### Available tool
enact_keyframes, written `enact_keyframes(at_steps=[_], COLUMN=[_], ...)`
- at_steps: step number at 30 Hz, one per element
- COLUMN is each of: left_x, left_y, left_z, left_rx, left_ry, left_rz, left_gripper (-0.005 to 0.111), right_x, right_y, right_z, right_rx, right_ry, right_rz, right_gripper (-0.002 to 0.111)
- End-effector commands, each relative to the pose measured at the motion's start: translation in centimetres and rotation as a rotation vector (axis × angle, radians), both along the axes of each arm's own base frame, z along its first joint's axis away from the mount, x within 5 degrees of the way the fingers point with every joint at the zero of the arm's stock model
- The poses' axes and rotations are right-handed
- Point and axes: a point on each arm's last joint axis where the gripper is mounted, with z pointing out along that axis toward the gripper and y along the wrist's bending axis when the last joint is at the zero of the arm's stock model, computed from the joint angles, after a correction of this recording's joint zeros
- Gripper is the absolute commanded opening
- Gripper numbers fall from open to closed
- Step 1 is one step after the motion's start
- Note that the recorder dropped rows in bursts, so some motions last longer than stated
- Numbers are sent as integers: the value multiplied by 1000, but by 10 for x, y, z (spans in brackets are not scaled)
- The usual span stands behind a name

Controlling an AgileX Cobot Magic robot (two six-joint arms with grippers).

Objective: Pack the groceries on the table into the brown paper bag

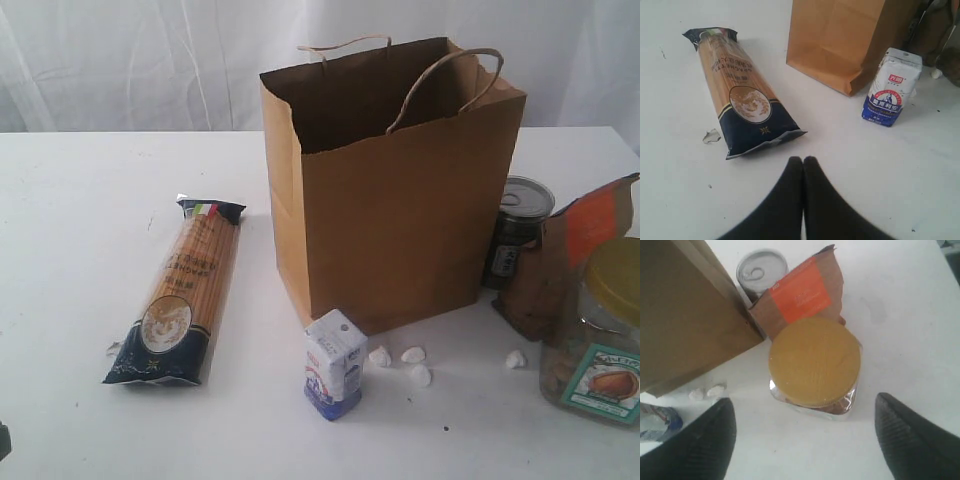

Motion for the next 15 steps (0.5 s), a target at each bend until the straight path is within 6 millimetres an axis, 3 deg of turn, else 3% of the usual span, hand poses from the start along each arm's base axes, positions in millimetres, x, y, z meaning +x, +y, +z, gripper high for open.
enact_keyframes(at_steps=[1,15], left_x=[0,0], left_y=[0,0], left_z=[-1,-1], left_rx=[-3,-3], left_ry=[4,4], left_rz=[-2,-2], left_gripper=[0,0], right_x=[13,17], right_y=[1,0], right_z=[-2,-6], right_rx=[19,60], right_ry=[112,153], right_rz=[40,-4], right_gripper=[72,73])
